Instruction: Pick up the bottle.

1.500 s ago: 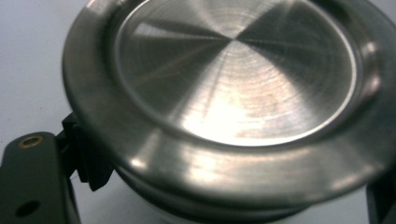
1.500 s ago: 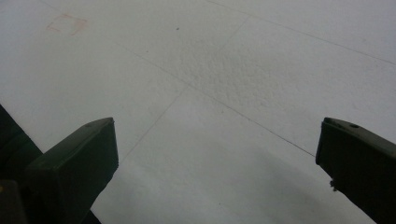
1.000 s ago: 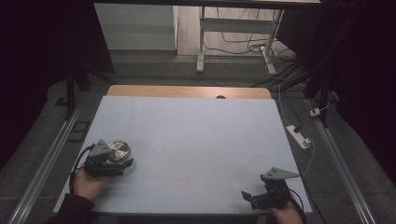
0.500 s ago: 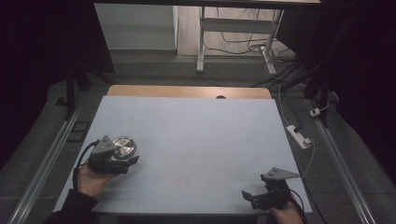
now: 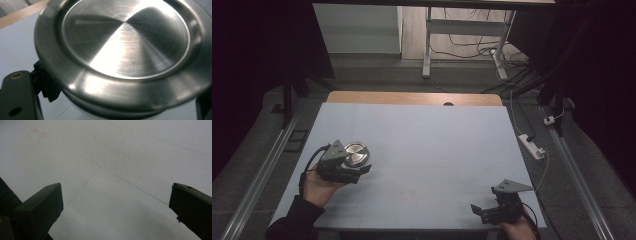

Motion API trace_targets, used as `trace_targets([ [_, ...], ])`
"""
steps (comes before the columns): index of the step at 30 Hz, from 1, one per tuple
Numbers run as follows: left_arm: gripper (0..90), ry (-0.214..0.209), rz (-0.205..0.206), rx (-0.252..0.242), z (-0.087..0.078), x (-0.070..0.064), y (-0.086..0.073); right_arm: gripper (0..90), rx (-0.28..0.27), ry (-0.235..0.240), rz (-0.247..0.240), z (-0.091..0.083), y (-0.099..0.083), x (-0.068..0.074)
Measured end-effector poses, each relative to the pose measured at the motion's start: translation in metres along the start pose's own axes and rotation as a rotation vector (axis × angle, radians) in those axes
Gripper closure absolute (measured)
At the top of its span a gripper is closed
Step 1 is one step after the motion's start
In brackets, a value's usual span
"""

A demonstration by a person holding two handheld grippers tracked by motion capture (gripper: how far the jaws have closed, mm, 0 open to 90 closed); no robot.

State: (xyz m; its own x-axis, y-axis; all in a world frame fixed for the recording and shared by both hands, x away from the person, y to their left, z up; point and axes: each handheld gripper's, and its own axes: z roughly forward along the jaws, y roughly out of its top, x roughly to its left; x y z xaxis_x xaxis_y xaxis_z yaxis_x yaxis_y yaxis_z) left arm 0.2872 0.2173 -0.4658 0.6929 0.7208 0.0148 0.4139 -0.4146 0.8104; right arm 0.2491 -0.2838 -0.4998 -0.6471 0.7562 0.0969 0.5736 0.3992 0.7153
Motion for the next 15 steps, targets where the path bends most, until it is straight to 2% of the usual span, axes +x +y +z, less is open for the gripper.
trace_targets([
  [15,15.3,-0.103,0.072,0.002,0.025,-0.020,0.033,0.0,0.000,-0.001,-0.001,0.000,0.000,0.000],
])
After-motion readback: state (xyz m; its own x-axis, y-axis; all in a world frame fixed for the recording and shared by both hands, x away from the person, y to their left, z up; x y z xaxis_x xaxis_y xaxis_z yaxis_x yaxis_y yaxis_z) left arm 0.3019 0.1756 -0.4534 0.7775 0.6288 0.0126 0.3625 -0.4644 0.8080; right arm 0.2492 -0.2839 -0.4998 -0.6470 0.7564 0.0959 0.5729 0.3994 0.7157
